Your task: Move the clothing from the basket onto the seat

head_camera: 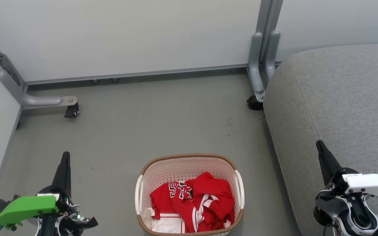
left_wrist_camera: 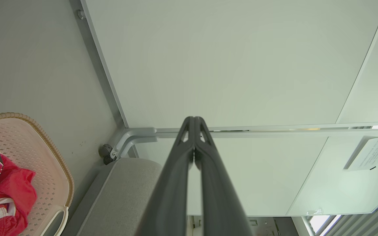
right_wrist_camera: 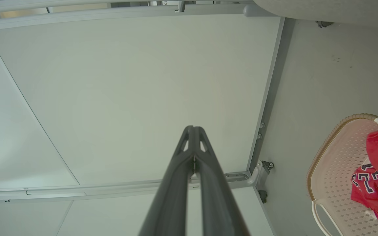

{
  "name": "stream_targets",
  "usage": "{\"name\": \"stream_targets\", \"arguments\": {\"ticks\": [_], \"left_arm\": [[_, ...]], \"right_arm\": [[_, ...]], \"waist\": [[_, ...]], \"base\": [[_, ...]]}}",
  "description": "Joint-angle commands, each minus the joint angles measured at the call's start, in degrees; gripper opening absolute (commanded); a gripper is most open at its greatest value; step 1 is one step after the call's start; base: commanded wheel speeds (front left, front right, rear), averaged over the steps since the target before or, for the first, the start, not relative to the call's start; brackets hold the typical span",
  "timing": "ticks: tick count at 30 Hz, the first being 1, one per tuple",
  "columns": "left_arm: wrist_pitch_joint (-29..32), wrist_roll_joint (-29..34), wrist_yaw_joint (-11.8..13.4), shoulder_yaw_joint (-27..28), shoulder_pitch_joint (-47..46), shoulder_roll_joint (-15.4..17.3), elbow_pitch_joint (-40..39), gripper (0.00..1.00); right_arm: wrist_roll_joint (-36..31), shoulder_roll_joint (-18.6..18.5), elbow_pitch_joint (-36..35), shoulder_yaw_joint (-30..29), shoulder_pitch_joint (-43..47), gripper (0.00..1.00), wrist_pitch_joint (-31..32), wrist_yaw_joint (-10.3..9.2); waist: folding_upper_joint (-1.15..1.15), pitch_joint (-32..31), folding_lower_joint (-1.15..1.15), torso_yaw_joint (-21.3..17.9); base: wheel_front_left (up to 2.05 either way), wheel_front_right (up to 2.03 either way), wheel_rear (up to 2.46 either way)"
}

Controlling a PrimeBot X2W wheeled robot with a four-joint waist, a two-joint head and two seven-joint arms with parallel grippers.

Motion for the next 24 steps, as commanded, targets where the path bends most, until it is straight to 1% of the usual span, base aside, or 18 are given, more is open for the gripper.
{"name": "stream_targets", "arguments": {"ticks": [1, 24], "left_arm": [[0.08, 0.32, -0.39, 0.02, -0.89, 0.09, 0.01, 0.00], [0.08, 0.32, -0.39, 0.01, -0.89, 0.09, 0.01, 0.00]], "right_arm": [[-0.30, -0.10, 0.10, 0.02, -0.49, 0.00, 0.11, 0.02], [-0.30, -0.11, 0.10, 0.02, -0.49, 0.00, 0.11, 0.02]], "waist": [[0.00, 0.00, 0.00, 0.00], [0.00, 0.00, 0.00, 0.00]], "base": [[0.00, 0.00, 0.00], [0.00, 0.00, 0.00]]}}
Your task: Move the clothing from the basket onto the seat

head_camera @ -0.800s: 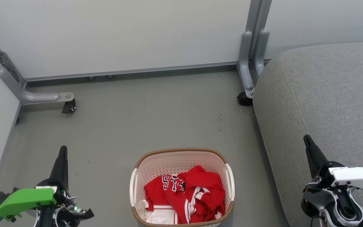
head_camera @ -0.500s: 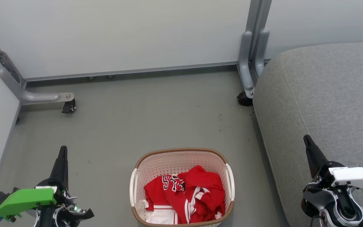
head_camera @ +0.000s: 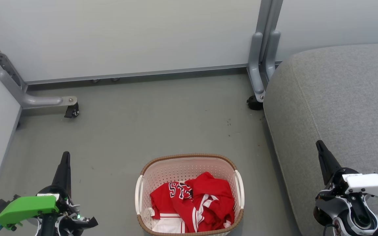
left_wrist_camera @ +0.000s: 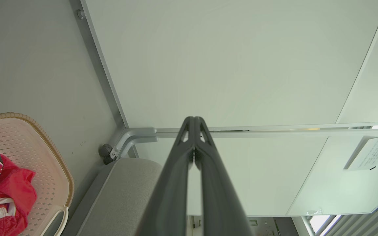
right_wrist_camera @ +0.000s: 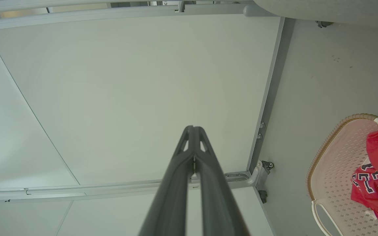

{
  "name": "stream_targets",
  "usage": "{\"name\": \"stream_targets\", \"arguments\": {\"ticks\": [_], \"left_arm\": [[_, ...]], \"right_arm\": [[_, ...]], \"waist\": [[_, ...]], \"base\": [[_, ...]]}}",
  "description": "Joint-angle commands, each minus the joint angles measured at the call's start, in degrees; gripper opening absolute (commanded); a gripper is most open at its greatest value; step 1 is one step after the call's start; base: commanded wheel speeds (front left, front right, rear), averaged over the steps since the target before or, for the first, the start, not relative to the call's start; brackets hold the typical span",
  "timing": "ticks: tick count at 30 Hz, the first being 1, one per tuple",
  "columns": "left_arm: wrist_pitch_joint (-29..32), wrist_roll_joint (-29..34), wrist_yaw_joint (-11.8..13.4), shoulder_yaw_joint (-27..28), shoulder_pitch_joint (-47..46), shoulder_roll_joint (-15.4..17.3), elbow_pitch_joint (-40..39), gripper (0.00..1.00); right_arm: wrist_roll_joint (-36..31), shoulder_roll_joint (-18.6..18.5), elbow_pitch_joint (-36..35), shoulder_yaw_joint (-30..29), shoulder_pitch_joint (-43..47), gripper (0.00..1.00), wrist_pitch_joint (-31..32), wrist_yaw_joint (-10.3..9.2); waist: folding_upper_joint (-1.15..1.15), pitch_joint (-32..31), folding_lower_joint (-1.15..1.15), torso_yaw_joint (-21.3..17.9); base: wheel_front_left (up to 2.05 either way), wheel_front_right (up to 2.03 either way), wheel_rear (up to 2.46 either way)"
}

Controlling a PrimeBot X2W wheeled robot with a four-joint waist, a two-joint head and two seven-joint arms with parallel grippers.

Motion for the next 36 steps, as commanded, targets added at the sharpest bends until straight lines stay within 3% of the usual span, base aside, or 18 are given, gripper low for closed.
{"name": "stream_targets", "arguments": {"ticks": [1, 10, 11, 21, 36], "left_arm": [[0.08, 0.32, -0.39, 0.01, -0.89, 0.09, 0.01, 0.00], [0.08, 0.32, -0.39, 0.01, -0.89, 0.09, 0.01, 0.00], [0.00, 0.00, 0.00, 0.00, 0.00, 0.00, 0.00, 1.00], [-2.08, 3.35, 0.07, -1.88, 1.49, 0.05, 0.34, 1.00], [-6.01, 25.20, 2.50, -5.15, 3.03, -0.16, -4.02, 1.00]], "right_arm": [[-0.30, -0.12, 0.10, 0.02, -0.48, 0.00, 0.11, 0.02], [-0.30, -0.12, 0.10, 0.02, -0.48, 0.00, 0.11, 0.02], [0.00, 0.00, 0.00, 0.00, 0.00, 1.00, 0.00, 0.00], [-2.88, -0.19, 0.48, 2.47, 1.51, 1.00, -2.06, -0.01], [-26.76, 0.13, -2.49, 5.33, 2.93, 1.00, -6.01, 0.00]], "waist": [[0.00, 0.00, 0.00, 0.00], [0.00, 0.00, 0.00, 0.00], [0.00, 0.00, 0.00, 0.00], [0.00, -0.08, 0.00, -0.02], [0.00, -0.41, 0.00, -0.16]], "base": [[0.00, 0.00, 0.00], [0.00, 0.00, 0.00], [0.00, 0.00, 0.00], [0.00, 0.00, 0.00], [0.00, 0.00, 0.00]]}}
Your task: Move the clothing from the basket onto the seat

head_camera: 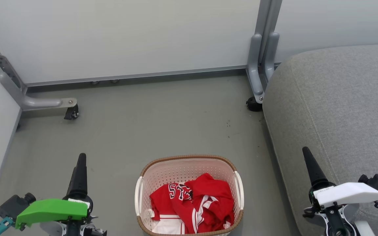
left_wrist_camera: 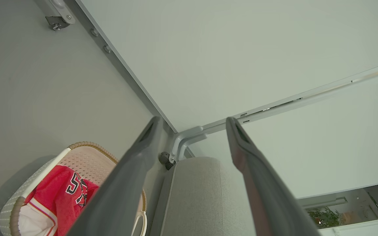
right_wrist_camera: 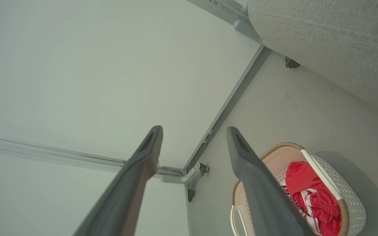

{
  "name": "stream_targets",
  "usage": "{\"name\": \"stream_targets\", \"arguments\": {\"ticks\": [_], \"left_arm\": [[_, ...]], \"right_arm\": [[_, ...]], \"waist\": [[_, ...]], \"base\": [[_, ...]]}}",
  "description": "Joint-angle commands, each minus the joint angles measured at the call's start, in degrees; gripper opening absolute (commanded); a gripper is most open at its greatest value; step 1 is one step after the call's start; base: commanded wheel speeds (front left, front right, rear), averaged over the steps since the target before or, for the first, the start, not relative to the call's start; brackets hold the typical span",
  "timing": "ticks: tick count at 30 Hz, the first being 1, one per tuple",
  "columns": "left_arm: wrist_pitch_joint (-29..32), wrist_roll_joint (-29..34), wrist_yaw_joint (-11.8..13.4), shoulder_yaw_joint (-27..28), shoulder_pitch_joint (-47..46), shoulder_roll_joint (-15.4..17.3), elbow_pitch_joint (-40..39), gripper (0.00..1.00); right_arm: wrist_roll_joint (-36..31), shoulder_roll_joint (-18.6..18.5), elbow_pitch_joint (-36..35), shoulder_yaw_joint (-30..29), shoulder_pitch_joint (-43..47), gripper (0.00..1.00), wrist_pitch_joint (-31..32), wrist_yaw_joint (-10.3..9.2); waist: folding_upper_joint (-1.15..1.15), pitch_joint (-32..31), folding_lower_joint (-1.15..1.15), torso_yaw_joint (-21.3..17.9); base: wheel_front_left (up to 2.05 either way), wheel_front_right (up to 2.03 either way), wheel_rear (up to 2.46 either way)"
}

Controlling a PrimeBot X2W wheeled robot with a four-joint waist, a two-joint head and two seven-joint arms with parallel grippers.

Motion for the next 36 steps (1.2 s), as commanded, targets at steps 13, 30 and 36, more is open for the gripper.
{"name": "stream_targets", "arguments": {"ticks": [13, 30, 36], "left_arm": [[-3.34, 14.82, 1.99, -3.34, 1.21, 0.30, -3.98, 1.00], [-6.55, 28.59, 4.29, -7.02, 2.35, 1.05, -5.83, 1.00], [-7.58, 32.97, 4.95, -7.98, 2.67, 1.41, -6.27, 1.00]], "right_arm": [[-14.86, -0.23, -3.02, 3.00, 1.03, 1.00, -3.48, 0.03], [-27.66, -0.28, -5.33, 3.82, 2.69, 1.00, -6.70, 0.03], [-31.73, -0.30, -5.88, 4.00, 2.61, 1.00, -7.71, 0.03]], "waist": [[0.00, -0.42, 0.00, 0.04], [0.00, -0.92, 0.00, 0.43], [0.00, -0.74, 0.00, 0.35]], "base": [[0.00, 0.00, 0.00], [0.00, 0.00, 0.00], [0.00, 0.00, 0.00]]}}
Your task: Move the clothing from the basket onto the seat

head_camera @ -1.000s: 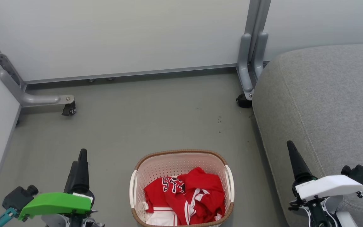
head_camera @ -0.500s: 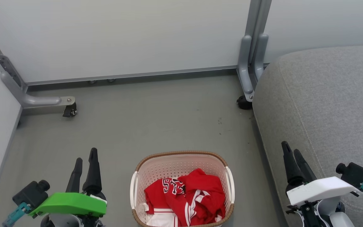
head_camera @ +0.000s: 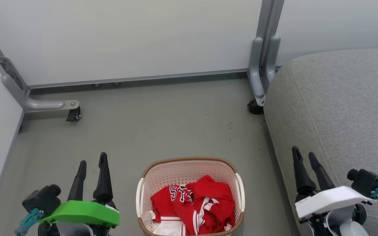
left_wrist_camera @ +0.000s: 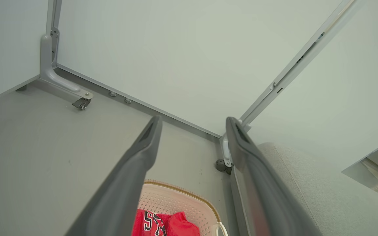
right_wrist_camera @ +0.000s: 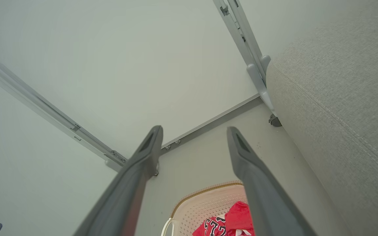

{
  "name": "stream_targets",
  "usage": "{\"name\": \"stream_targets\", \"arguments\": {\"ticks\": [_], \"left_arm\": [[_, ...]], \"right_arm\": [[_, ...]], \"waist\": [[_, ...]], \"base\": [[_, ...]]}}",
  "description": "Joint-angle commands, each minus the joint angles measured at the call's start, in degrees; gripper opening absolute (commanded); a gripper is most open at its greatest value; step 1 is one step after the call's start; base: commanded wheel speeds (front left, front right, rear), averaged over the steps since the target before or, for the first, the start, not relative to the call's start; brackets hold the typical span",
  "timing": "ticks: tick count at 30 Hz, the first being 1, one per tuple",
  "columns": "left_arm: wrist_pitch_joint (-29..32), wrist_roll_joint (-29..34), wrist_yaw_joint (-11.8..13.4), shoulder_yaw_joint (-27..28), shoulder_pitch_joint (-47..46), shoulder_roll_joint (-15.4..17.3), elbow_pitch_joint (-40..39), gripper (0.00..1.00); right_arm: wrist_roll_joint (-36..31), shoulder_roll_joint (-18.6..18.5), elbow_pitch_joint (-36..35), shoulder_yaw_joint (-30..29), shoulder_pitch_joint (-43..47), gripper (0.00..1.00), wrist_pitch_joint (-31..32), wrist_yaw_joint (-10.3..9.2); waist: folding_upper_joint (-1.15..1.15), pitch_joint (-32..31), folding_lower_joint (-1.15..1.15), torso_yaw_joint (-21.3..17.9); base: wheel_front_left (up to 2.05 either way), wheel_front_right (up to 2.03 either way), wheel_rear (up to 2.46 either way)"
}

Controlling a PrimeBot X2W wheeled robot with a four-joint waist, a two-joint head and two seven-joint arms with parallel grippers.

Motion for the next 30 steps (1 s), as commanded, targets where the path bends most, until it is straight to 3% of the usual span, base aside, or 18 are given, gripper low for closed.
{"name": "stream_targets", "arguments": {"ticks": [1, 30], "left_arm": [[-0.58, 2.12, 0.33, -0.38, 0.29, 0.67, -0.90, 1.00], [-4.78, 18.62, 1.35, -2.38, 2.82, 0.29, -2.49, 1.00]], "right_arm": [[-2.00, -0.26, -0.92, 0.19, -0.04, 1.00, -0.63, 0.02], [-17.89, -0.39, -0.89, 3.35, 1.90, 1.00, -4.83, 0.03]], "waist": [[0.00, -0.04, 0.00, -0.04], [0.00, -1.18, 0.00, -0.28]], "base": [[0.00, 0.00, 0.00], [0.00, 0.00, 0.00]]}}
